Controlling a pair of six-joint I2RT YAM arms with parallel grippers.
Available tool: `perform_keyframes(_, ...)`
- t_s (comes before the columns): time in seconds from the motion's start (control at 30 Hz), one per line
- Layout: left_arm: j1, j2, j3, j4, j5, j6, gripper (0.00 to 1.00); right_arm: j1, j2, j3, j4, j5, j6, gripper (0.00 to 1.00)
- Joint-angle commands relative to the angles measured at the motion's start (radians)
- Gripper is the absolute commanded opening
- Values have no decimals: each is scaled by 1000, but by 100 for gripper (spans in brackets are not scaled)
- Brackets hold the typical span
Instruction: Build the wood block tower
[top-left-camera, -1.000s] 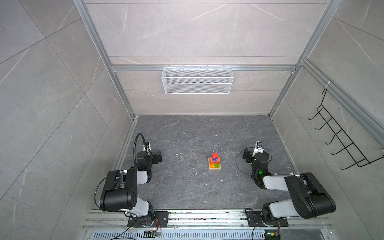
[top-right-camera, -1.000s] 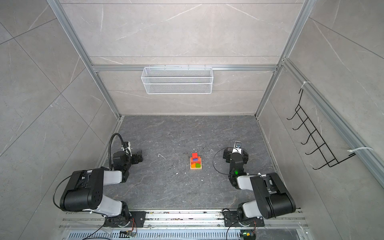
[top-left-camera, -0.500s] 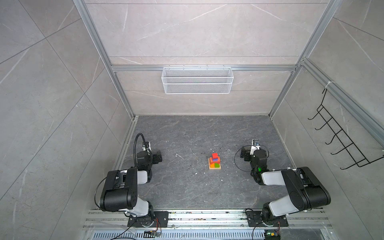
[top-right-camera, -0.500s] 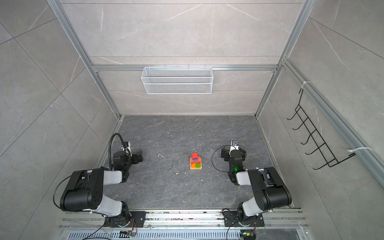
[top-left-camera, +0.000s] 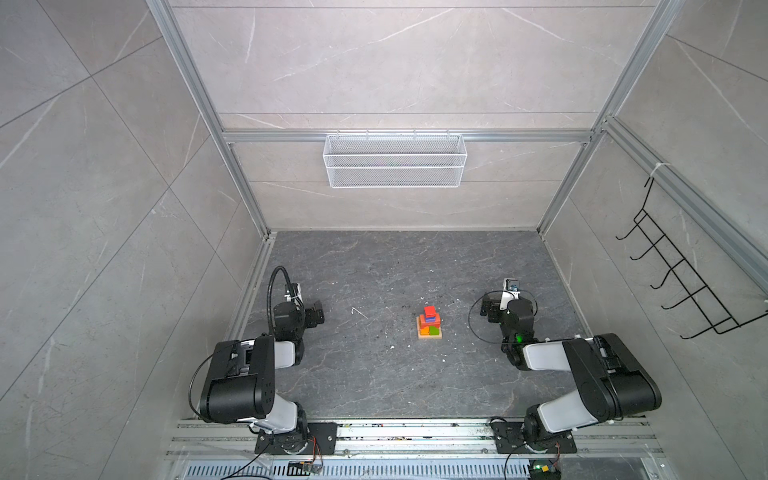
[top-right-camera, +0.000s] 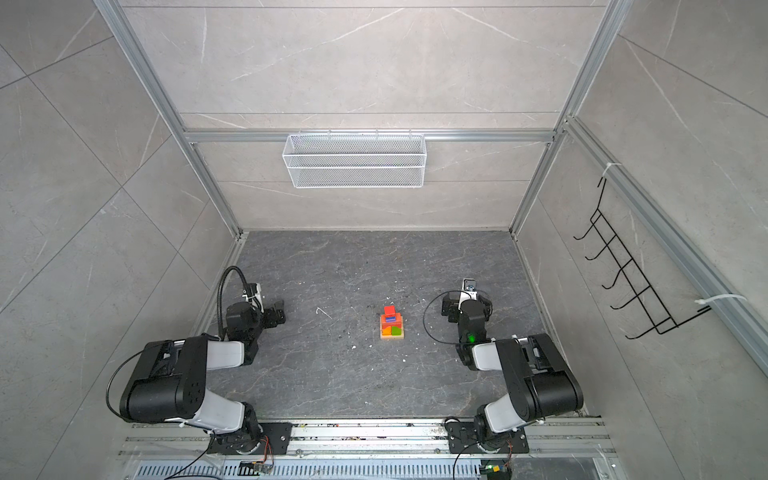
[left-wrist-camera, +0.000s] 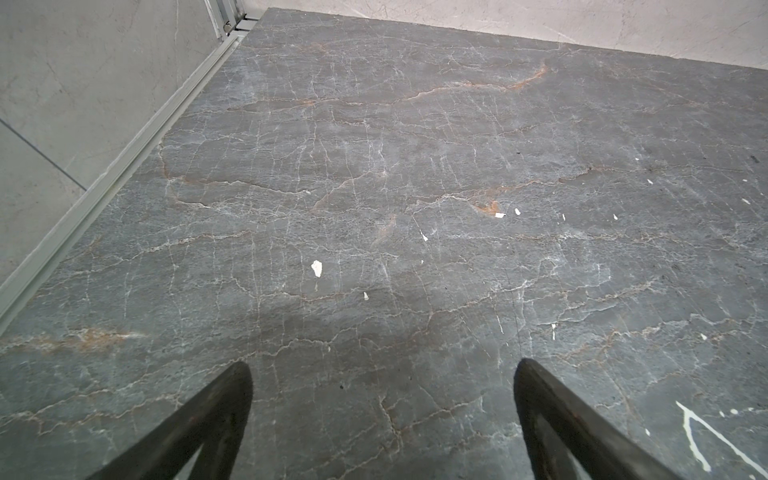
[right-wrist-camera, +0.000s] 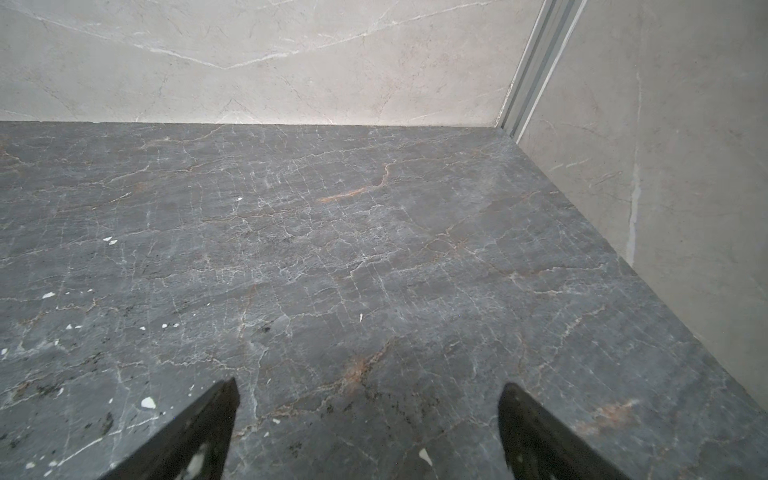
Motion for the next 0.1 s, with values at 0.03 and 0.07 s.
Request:
perform_keyframes(0.03,-2,-8,17,60,-4,12,100,-7,0,22,-15,-15,-1,99)
perform_keyframes(0.07,-2,-8,17,60,-4,13,100,-7,-1,20,-13,-13,-2,99)
